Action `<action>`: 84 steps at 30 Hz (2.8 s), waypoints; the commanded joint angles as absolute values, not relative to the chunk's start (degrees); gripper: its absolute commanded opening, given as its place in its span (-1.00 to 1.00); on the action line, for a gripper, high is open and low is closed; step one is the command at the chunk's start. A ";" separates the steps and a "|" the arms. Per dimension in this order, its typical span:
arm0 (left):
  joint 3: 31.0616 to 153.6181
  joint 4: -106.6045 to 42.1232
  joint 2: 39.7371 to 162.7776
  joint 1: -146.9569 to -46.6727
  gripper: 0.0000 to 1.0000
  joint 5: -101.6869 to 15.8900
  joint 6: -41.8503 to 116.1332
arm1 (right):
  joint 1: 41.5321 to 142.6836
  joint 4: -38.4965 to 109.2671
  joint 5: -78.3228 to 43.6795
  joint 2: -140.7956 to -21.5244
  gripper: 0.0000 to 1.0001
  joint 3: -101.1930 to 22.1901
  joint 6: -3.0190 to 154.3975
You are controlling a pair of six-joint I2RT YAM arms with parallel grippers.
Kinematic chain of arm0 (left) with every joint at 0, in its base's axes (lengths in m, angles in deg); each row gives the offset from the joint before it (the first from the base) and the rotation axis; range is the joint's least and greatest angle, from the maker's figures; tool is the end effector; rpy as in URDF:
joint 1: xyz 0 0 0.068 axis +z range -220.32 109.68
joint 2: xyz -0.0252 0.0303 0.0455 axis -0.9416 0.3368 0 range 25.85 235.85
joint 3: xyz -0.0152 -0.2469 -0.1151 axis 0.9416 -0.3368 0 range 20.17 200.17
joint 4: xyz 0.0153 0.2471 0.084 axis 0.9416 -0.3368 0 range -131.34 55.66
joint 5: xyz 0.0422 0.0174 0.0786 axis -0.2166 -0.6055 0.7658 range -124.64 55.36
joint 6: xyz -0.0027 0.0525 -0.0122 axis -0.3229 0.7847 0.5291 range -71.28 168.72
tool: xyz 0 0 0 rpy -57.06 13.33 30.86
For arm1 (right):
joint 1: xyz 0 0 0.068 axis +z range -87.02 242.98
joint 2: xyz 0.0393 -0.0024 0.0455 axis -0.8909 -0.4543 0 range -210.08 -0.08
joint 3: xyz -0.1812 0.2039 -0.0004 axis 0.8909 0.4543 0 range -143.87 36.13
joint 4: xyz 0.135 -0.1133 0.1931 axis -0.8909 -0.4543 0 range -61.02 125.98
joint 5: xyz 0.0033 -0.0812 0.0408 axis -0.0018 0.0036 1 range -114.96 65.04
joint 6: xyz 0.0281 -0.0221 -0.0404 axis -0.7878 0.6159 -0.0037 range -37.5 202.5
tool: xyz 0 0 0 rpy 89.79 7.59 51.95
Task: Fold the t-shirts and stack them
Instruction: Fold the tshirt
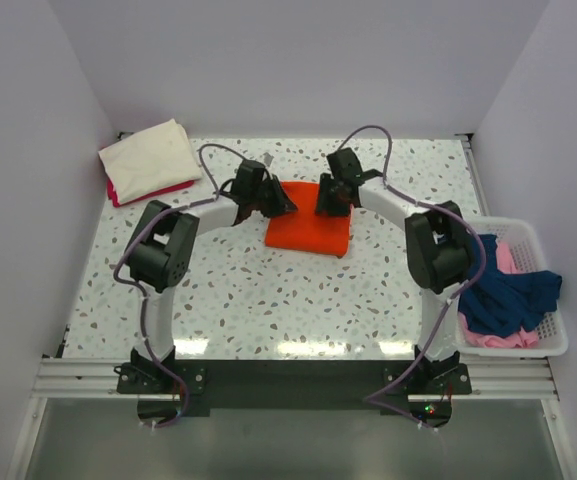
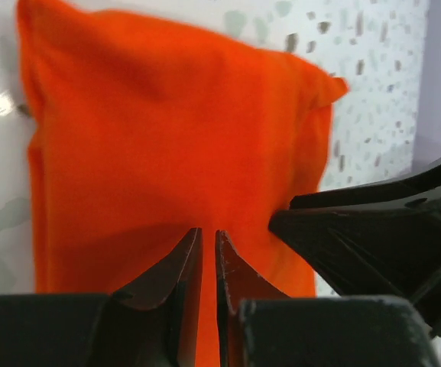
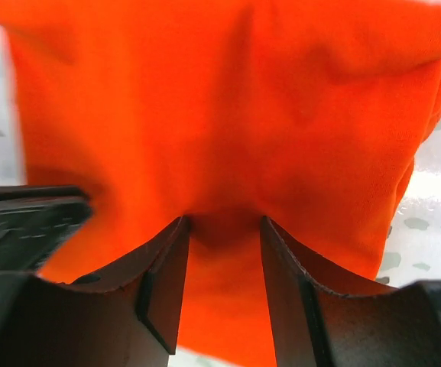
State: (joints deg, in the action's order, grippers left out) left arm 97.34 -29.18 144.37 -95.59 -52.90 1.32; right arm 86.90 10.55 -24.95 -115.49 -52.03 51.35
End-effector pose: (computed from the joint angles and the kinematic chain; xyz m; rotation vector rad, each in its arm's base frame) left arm 0.4082 -0.2050 0.1650 -0.2646 2.3585 -1.0176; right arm 0.4067 0.1803 0.2059 0.1600 2.5305 0.3961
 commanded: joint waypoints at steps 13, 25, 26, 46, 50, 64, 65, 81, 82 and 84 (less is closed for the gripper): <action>74.50 -27.84 132.56 -99.49 -0.74 -40.97 -4.10 | 92.16 10.40 -32.17 -109.69 -0.01 -35.09 53.50; 61.74 -30.04 110.94 -100.90 -0.68 -42.98 -3.05 | 93.66 14.36 -25.50 -91.75 0.05 -22.65 57.53; 62.35 -29.95 111.10 -100.90 -0.68 -43.42 -2.96 | 93.13 13.05 -25.14 -91.84 0.05 -23.71 57.72; 87.40 -27.04 139.48 -100.11 -0.69 -45.63 0.91 | 82.23 14.18 -25.05 -99.74 -0.12 -24.17 54.99; 90.57 -31.96 142.83 -100.11 -0.69 -41.51 -0.41 | 81.44 15.41 -23.47 -101.41 -0.12 -23.63 55.08; 84.33 -31.53 137.22 -95.98 -0.58 -41.32 -1.03 | 76.43 16.12 -16.00 -103.70 -0.20 -26.26 54.82; 84.24 -31.88 136.69 -95.81 -0.56 -41.32 -0.68 | 76.17 15.94 -15.65 -104.40 -0.21 -27.23 54.91; 77.84 -24.69 124.91 -99.39 -0.53 -55.72 -0.05 | 78.97 17.42 -2.50 -94.47 -0.19 -31.82 54.12; 75.39 -23.28 124.73 -100.19 -0.53 -57.21 -0.84 | 79.41 20.92 -0.46 -95.43 -0.19 -31.28 52.55; 72.92 -18.10 125.08 -102.12 -0.53 -59.32 -3.13 | 79.59 23.75 4.19 -97.19 -0.21 -30.67 51.31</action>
